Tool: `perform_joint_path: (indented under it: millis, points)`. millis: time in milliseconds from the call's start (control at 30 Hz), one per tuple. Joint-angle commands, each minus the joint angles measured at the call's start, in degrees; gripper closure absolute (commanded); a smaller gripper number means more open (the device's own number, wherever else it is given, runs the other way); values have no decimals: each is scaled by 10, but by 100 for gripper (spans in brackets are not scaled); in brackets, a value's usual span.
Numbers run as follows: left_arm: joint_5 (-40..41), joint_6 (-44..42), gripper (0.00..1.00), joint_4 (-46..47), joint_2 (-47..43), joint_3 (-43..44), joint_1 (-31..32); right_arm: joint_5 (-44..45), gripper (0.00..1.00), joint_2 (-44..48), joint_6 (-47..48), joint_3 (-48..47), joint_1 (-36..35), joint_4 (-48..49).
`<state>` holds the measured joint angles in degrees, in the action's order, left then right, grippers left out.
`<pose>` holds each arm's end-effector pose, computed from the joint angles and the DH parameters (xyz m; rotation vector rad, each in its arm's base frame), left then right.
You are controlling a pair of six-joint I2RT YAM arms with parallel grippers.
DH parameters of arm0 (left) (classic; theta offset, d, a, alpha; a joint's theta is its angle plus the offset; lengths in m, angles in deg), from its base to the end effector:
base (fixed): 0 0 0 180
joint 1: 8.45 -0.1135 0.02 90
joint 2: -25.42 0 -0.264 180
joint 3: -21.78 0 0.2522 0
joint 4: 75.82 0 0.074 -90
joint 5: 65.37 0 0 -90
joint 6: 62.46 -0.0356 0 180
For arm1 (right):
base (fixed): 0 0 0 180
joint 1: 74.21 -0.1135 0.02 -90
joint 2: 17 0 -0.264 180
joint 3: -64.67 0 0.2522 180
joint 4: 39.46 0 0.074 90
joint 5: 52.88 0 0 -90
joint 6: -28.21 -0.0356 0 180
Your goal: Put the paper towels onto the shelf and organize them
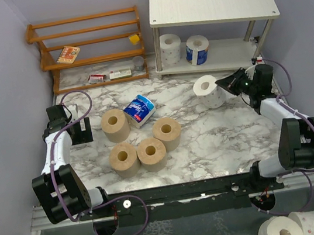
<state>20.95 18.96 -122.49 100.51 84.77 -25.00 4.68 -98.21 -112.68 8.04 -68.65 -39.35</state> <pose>0.2455 0.0706 0.2221 -0.1571 2.5903 0.0764 0.3041 -0.0104 0.2264 0.6323 1.9908 1.0603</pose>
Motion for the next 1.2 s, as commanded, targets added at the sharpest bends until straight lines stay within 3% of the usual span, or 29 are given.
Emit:
perform_joint_path:
  millis: [0,400,1167]
  points:
    - [-8,-4,1,-4,-3,15,-4,-25,99,17,-80,-22,36,23]
    - [-6,-3,1,-4,-4,14,-4,-52,99,-18,-168,-60,79,76]
    - [-3,-2,1,-4,-8,12,-4,68,99,-219,-189,-271,110,198]
